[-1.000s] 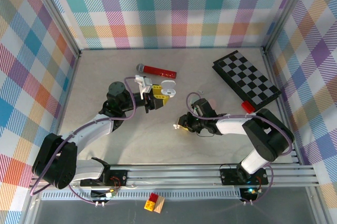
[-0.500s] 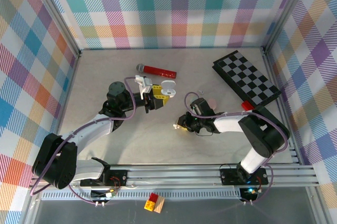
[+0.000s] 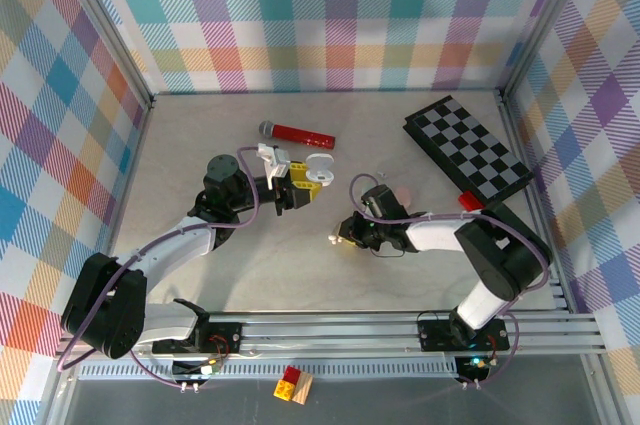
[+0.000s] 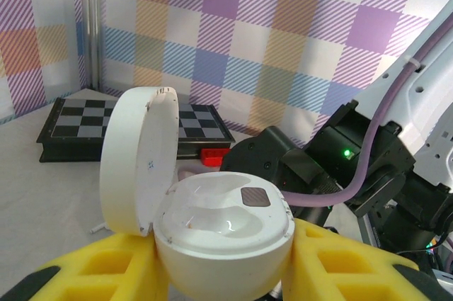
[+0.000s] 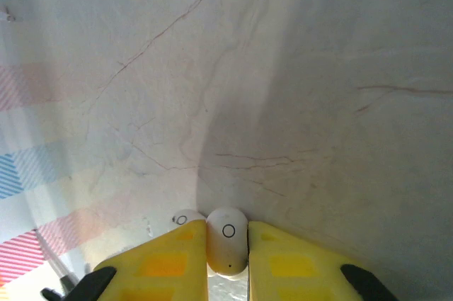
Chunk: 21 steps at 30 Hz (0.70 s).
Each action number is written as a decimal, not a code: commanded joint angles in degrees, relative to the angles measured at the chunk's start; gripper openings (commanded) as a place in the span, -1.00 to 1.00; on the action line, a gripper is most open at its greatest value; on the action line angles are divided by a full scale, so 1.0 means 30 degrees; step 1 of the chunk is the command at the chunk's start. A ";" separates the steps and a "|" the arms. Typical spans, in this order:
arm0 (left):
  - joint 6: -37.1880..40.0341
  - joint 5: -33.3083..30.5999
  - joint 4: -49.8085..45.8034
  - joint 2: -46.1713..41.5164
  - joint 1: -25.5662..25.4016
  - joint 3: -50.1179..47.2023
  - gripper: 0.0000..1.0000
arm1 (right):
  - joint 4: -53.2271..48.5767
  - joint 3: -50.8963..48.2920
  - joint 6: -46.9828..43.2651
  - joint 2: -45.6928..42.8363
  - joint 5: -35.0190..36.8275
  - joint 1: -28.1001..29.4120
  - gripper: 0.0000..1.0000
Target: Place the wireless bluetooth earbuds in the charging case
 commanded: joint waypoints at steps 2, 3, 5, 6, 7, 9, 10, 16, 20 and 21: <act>0.0589 0.0136 0.0262 -0.0138 0.0157 -0.0179 -0.22 | -0.2387 0.0549 -0.2556 -0.2030 0.1869 0.0104 -0.68; 0.0625 0.0093 0.0291 -0.0095 0.0146 -0.0179 -0.22 | -0.2877 0.0667 -0.3107 -0.2450 0.2171 0.0115 -0.68; 0.0670 0.0084 0.0372 0.0001 0.0113 -0.0179 -0.22 | -0.4054 0.0989 -0.4694 -0.3490 0.2792 0.0101 -0.69; 0.0677 0.0112 0.0399 0.0023 0.0116 -0.0150 -0.22 | -0.4620 0.1157 -0.5466 -0.4006 0.3080 0.0115 -0.70; 0.0687 0.0127 0.0395 0.0038 0.0113 -0.0150 -0.22 | -0.5256 0.1342 -0.6520 -0.4642 0.3378 0.0112 -0.70; 0.0742 0.0158 0.0344 0.0030 0.0084 -0.0107 -0.22 | -0.6353 0.1657 -0.8328 -0.5997 0.3913 0.0112 -0.72; 0.0831 0.0185 0.0227 0.0009 0.0080 -0.0076 -0.22 | -0.6808 0.1789 -0.9357 -0.6771 0.4054 0.0115 -0.72; 0.1922 0.0136 -0.0822 -0.0193 -0.0278 0.0140 -0.21 | -0.8124 0.3362 -1.3824 -1.0548 0.2911 0.0115 -0.71; 0.2642 0.0081 -0.1668 -0.0400 -0.0643 0.0373 -0.21 | -0.8617 0.4551 -1.5397 -1.1968 0.1304 0.0115 -0.72; 0.2841 0.0070 -0.1943 -0.0430 -0.0727 0.0428 -0.21 | -0.8777 0.4844 -1.5607 -1.2095 0.1006 0.0101 -0.72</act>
